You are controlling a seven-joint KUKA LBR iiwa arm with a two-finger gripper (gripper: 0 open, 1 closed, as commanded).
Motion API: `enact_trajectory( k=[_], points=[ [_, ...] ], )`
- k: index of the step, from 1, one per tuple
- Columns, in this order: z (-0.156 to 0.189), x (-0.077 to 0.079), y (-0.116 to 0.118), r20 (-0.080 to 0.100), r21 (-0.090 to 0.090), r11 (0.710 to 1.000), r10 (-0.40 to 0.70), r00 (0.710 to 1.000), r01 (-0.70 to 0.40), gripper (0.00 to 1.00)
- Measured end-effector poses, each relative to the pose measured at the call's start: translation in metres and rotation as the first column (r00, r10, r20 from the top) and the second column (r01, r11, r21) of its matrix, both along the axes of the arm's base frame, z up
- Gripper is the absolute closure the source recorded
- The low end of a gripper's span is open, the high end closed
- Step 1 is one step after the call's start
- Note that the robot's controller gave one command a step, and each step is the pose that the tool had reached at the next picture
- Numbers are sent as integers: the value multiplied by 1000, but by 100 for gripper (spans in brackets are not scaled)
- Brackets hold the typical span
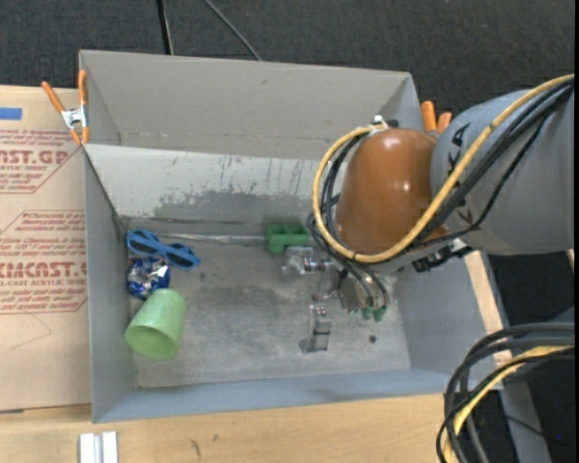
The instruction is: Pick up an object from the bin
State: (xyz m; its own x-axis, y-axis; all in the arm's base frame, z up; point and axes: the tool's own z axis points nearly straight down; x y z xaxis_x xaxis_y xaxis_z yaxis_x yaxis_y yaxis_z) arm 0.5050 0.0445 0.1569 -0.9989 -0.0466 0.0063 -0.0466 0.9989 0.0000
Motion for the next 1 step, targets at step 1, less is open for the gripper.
enact_trajectory(
  k=[1],
  points=[
    [3,56,-13,10,2,960,-279,960,279,0]
  ],
)
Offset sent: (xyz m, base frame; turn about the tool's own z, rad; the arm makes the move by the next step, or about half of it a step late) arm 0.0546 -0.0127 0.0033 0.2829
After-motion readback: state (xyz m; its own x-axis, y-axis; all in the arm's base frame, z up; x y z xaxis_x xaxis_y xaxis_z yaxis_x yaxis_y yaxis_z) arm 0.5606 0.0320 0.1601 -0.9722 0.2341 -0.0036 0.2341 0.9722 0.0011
